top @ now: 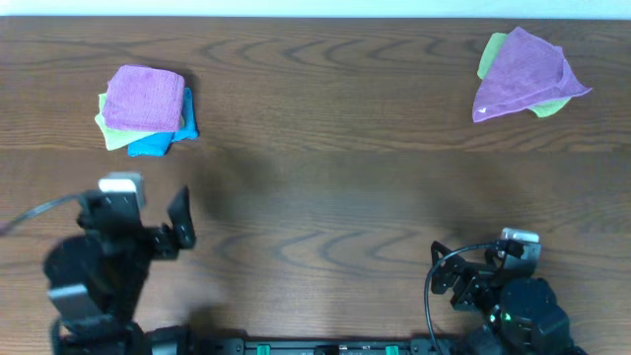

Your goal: Fold the cloth

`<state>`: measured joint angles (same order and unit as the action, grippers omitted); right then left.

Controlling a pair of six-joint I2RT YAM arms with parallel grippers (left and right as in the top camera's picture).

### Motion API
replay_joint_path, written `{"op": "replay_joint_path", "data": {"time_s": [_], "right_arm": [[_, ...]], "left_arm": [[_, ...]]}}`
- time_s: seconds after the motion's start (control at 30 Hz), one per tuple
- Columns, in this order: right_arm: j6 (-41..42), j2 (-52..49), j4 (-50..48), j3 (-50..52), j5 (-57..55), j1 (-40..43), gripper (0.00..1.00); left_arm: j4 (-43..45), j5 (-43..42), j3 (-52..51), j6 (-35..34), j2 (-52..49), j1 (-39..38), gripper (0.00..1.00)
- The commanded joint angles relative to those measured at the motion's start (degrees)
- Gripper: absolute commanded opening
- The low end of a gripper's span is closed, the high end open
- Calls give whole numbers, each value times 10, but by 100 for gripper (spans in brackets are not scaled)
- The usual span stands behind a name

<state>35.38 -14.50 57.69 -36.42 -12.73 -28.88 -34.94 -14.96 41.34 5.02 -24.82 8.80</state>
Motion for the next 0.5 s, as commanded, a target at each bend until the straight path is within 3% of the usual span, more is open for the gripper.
{"op": "replay_joint_path", "data": {"time_s": [0.0,0.17,0.47], "right_arm": [[4,3,0,2,-8,2,99],[4,3,0,2,-8,2,99],[4,3,0,2,-8,2,99]], "left_arm": [[6,10,-68,41,69,-6,95],[-6,10,-155,59,164,-14,95],[-14,10,-249,66,233,-33,95]]}}
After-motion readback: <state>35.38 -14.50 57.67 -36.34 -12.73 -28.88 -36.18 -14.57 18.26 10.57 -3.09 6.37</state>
